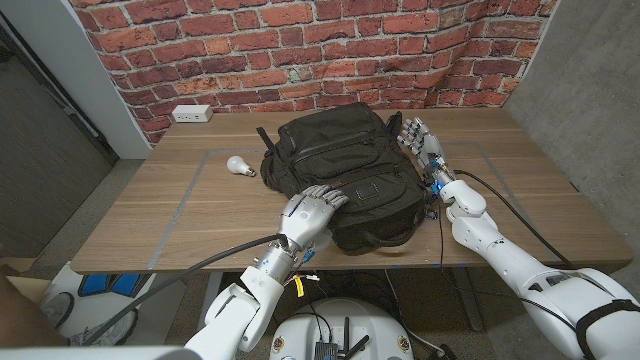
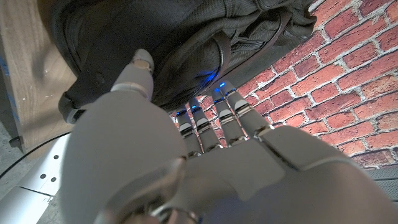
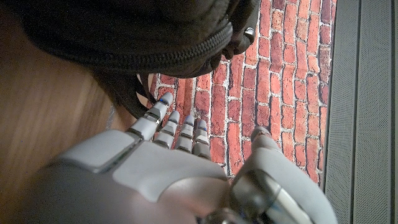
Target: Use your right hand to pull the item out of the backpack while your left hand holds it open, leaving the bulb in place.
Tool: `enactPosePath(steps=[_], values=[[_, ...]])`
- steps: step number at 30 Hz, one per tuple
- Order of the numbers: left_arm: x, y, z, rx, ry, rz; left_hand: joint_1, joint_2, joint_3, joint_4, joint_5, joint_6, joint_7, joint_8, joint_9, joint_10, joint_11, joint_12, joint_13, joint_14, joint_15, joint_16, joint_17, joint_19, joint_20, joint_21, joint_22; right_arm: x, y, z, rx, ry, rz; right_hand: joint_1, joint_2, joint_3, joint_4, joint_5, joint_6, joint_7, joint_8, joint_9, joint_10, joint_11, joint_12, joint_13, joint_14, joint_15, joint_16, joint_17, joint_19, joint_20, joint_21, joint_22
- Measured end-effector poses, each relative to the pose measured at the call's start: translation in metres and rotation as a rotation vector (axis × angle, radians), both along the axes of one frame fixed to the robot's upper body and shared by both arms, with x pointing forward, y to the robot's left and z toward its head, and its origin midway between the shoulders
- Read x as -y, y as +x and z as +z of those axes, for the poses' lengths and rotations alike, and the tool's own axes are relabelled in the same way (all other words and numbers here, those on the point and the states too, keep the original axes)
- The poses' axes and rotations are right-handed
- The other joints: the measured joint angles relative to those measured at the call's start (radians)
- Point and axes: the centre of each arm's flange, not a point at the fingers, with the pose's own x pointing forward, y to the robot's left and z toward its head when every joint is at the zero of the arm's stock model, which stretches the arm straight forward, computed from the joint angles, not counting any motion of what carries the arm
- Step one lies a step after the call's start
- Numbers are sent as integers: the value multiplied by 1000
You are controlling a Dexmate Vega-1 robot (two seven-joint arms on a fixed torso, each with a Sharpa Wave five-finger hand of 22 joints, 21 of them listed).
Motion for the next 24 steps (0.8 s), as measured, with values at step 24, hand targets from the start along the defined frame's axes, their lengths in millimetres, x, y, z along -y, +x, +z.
enactPosePath(steps=[24], values=[[-4,-7,18,52,-25,-7,-16,114,23,-3,0,392,-12,26,-5,399,-29,8,-1,339,-38,1,2,156,-12,13,5,-3,0,-1,-5,-1,9,0,0,4,-4,0,0,0,0,0,0,0,0,0,0,0,6,0,0,0,0,0]])
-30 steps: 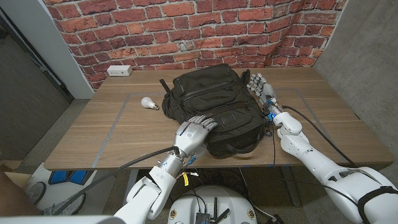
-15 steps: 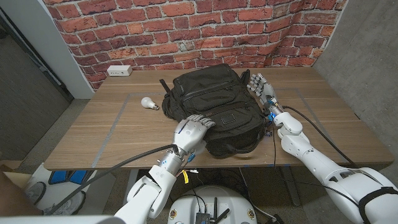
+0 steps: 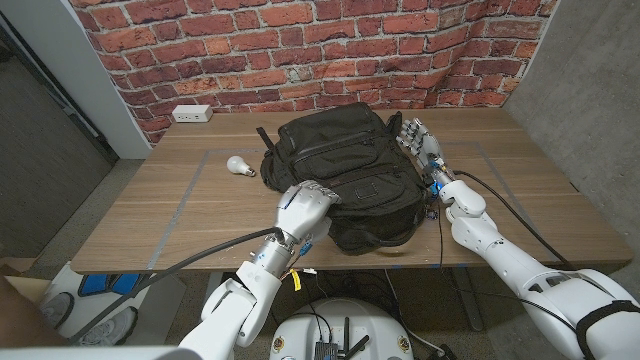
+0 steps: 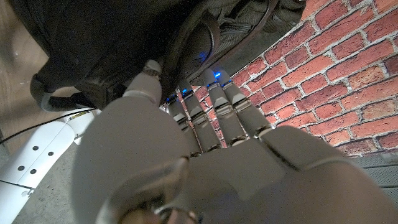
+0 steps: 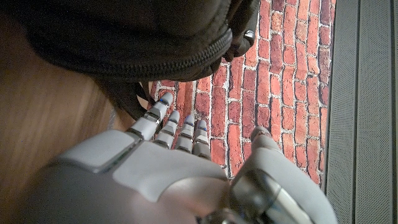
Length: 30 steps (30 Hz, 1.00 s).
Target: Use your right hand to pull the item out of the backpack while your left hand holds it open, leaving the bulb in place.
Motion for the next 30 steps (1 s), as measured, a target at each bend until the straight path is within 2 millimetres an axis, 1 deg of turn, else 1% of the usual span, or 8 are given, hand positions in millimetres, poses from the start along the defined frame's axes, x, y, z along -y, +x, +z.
enactPosePath(steps=[4,7,15,19,21,22,25,30], values=[[-1,0,3,12,-5,-1,-14,14,13,0,0,49,2,0,2,47,-3,-4,3,40,-16,0,0,15,-2,0,0,-1,0,0,-2,-1,1,0,0,0,0,0,0,0,0,0,0,0,0,0,0,0,0,0,0,0,0,0],[-2,1,7,21,-13,-3,-21,21,23,0,-1,79,-7,4,4,78,-4,-7,4,64,-22,0,0,35,-4,4,4,-1,1,0,-3,-1,0,0,0,0,0,0,0,0,0,0,0,0,0,0,0,0,0,0,0,0,0,0],[-4,4,15,37,-37,-13,-26,26,56,-12,-6,137,-10,10,6,164,-5,-8,4,161,-49,0,3,78,-8,8,4,-2,0,1,-4,-2,-3,0,0,0,0,0,0,0,0,0,0,0,0,0,0,0,0,0,0,0,0,0],[-5,6,19,42,-50,-21,-26,26,63,-13,-6,143,-5,11,7,180,-3,-8,8,188,-61,0,5,85,-11,8,4,-1,-1,0,-6,-1,-6,0,0,0,0,0,0,0,0,0,0,0,0,0,0,0,0,0,0,0,0,0],[-5,6,20,41,-57,-25,-26,26,64,-12,-6,143,-5,11,8,186,-7,-9,8,197,-70,0,5,91,-13,8,4,-1,-2,0,-5,-2,-6,0,0,0,0,0,0,0,0,0,0,0,0,0,0,0,0,0,0,0,0,0],[-6,7,23,46,-62,-25,-25,27,64,-12,-6,143,-5,11,9,189,-3,-9,8,201,-66,0,5,92,-14,8,4,-1,-1,0,-9,0,-10,0,0,0,0,0,0,0,0,0,0,0,0,0,0,0,0,0,0,0,0,0],[-6,9,26,49,-73,-30,-25,27,67,-15,-9,148,0,11,9,197,-6,-10,8,210,-71,0,5,92,-14,8,4,0,-2,-1,-11,1,-14,0,0,0,0,0,0,0,0,0,0,0,0,0,0,0,0,0,0,0,0,0],[-8,11,34,55,-95,-40,-25,27,70,-17,-10,156,0,12,9,202,-5,-11,8,213,-75,0,5,98,-13,8,4,2,-3,-1,-17,4,-24,0,0,0,0,0,0,0,0,0,0,0,0,0,0,0,0,0,0,0,0,0]])
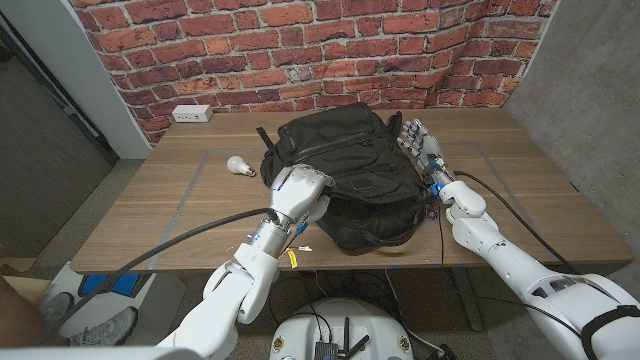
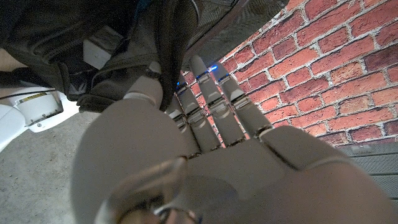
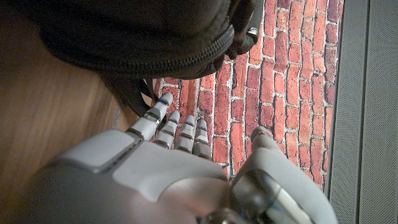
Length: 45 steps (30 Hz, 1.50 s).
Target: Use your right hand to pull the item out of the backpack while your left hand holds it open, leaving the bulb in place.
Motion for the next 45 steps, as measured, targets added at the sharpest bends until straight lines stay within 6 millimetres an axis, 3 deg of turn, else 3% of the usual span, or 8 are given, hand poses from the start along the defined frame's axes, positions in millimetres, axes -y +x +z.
enactPosePath(steps=[7,16,24,25,30,45], values=[[-2,3,8,6,-25,-15,0,0,3,3,-2,1,1,0,0,9,1,0,0,14,0,0,0,2,-2,0,0,1,-1,0,-7,4,-10,0,0,0,0,0,0,0,0,0,0,0,0,0,0,0,0,0,0,0,0,0],[-7,8,22,9,-76,-44,6,-1,13,-4,2,2,1,0,0,42,5,-5,-1,59,-23,4,4,28,-6,11,5,4,-4,0,-13,7,-30,0,0,0,0,0,0,0,0,0,0,0,0,0,0,0,0,0,0,0,0,0],[-8,9,20,-19,-115,-77,16,-11,19,-3,6,13,9,0,0,64,6,-8,-1,96,-40,8,4,45,-13,11,5,3,-13,1,6,-8,-18,-4,-4,0,0,0,0,0,0,0,0,0,0,0,0,0,0,0,0,0,0,0],[-10,12,32,6,-138,-75,18,-12,21,-4,6,20,15,0,0,68,4,-9,-1,101,-43,8,4,47,-13,11,5,7,-11,-2,-17,1,-55,-4,-4,0,0,0,0,0,0,0,0,0,0,0,0,0,0,0,0,0,0,0],[-11,14,35,-3,-168,-92,18,-12,21,-4,6,22,13,0,0,79,4,-12,-1,120,-52,11,4,51,-12,11,5,7,-16,-2,-11,-5,-61,-4,-4,4,-4,0,0,0,0,0,0,0,0,0,0,0,0,0,0,0,0,0],[-17,22,45,-31,-292,-107,33,-28,22,-3,5,47,16,0,0,119,10,0,-1,136,-64,11,4,55,-15,11,5,4,-28,-4,-6,-16,-76,-4,-4,8,-8,0,0,0,0,0,4,-4,0,0,0,0,0,-5,0,0,0,0]])
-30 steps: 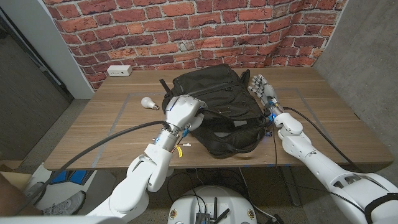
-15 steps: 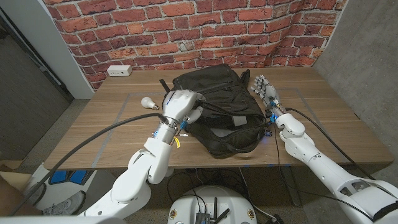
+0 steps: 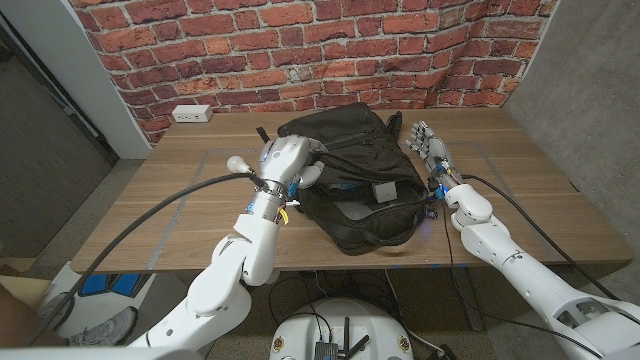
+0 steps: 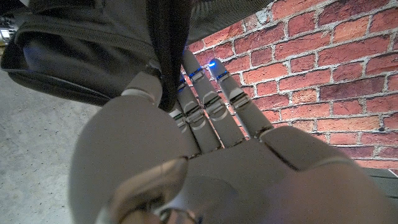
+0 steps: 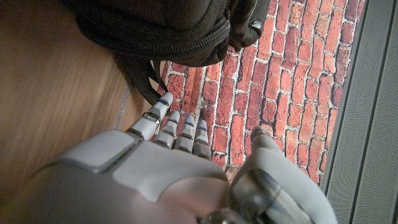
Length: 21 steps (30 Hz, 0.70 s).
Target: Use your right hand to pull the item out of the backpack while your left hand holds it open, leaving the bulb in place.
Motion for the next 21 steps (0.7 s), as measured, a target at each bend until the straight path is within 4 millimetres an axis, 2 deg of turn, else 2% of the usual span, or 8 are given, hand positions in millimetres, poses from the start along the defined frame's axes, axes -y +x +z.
enactPosePath(steps=[21], values=[[-7,25,34,-68,-181,-68,2,-2,0,0,-2,0,3,-4,0,12,-2,-1,0,13,-2,0,0,23,-2,7,5,-5,-12,-6,-26,-9,-67,0,0,4,-4,0,0,0,0,0,2,-2,0,0,0,0,4,0,0,0,0,0]])
